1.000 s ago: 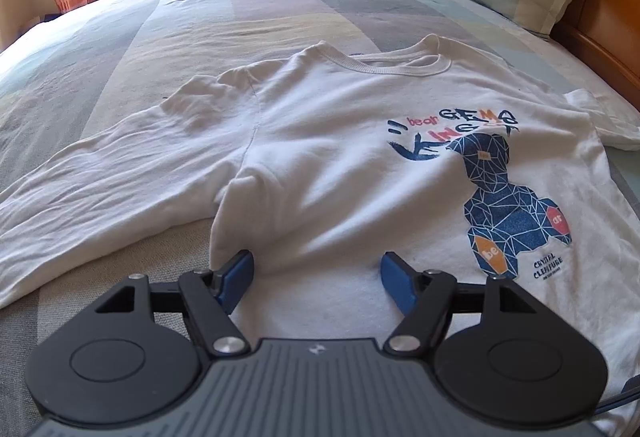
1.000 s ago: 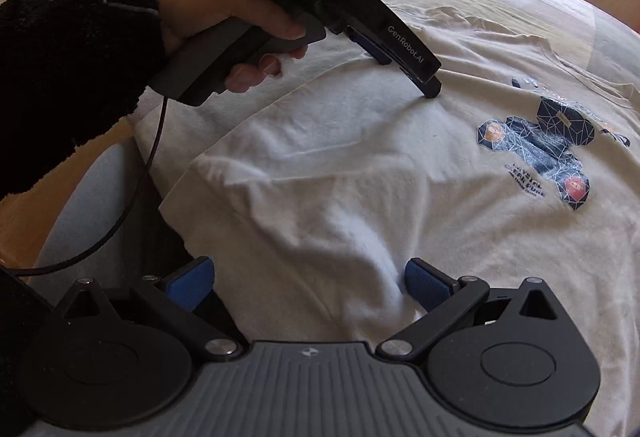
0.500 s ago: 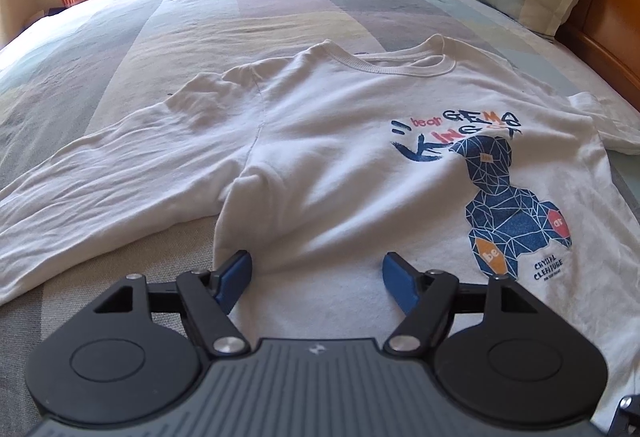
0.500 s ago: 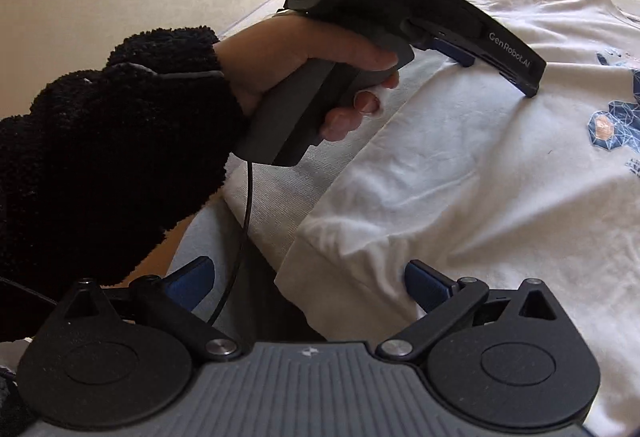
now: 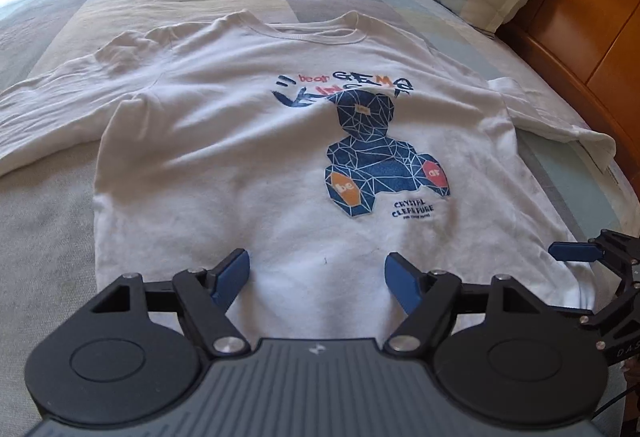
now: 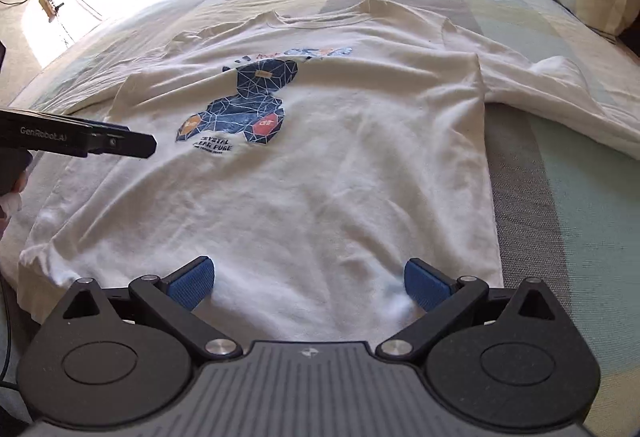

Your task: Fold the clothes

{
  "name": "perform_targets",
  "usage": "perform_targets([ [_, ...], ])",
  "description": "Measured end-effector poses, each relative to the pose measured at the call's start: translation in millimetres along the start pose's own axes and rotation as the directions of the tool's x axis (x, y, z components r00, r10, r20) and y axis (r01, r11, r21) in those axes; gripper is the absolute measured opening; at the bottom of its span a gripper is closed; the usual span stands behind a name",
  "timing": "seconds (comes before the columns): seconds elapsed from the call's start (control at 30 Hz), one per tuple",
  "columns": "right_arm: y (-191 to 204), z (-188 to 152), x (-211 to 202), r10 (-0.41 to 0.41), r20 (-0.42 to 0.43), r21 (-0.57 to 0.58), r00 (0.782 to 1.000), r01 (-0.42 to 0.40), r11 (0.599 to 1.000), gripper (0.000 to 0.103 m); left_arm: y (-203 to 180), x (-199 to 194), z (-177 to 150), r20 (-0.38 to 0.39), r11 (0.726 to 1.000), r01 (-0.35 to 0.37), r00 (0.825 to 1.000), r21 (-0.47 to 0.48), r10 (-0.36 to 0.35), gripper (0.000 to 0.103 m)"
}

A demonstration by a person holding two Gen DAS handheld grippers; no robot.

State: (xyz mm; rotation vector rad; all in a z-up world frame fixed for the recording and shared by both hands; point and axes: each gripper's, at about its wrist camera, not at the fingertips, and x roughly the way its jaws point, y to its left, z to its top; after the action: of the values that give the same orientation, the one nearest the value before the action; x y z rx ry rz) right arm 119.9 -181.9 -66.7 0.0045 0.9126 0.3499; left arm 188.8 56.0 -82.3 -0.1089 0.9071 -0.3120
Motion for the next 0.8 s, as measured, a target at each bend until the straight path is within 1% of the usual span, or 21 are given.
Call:
perform_targets([
  [0.07,3.7,-7.8,-1.1,-0.022,0.009,-0.025,1.0,0.022,0.999,0.103,1.5,-10.5,-9.7,-0.007,1.0,0.002,1.0,-0.028,-0.002,0.078],
  [0.2,12.4,-14.4,2.2,-0.049,0.028,-0.092,0.998,0.051,0.994,0.103,2.4,-32.6,-21.7,-0.045,0.996,-0.004,0.999,-0.087,0.0,0.078],
  [0.37,13.1,-15.8,2.6,-0.053,0.045,-0.097,0.998,0.057,0.994,0.103,0.8,-47.1,-45.8,-0.038,0.981,0.012,0.999,-0.193,-0.019,0.081],
  [0.43,14.0,-17.5,1.2,-0.056,0.044,-0.107,0.997,0.06,0.992,0.103,-1.9,-55.6,-52.5,-0.05,0.978,0.005,0.999,-0.209,-0.015,0.082],
  [0.53,14.1,-20.2,-2.7,-0.061,0.03,-0.117,0.998,0.064,0.991,0.103,-4.2,-65.7,-55.3,-0.086,0.98,-0.02,0.996,-0.2,0.002,0.082],
  [0.6,15.7,-23.6,-6.5,-0.071,0.018,-0.134,0.997,0.073,0.988,0.103,-6.2,-71.3,-52.5,-0.076,0.984,-0.053,0.996,-0.171,0.041,0.082],
  [0.67,16.6,-27.5,-10.7,-0.08,0.011,-0.137,0.997,0.08,0.987,0.103,-7.2,-72.4,-46.5,-0.05,0.987,-0.072,0.997,-0.147,0.065,0.082],
  [0.73,16.2,-31.6,-14.9,-0.084,0.008,-0.133,0.996,0.084,0.988,0.103,-8.2,-65.4,-40.9,-0.044,0.988,-0.073,0.997,-0.137,0.068,0.083],
  [0.8,13.1,-36.6,-19.3,-0.078,0.012,-0.116,0.997,0.079,0.99,0.103,-12.4,-52.9,-40.9,-0.079,0.988,-0.113,0.991,-0.102,0.105,0.084],
])
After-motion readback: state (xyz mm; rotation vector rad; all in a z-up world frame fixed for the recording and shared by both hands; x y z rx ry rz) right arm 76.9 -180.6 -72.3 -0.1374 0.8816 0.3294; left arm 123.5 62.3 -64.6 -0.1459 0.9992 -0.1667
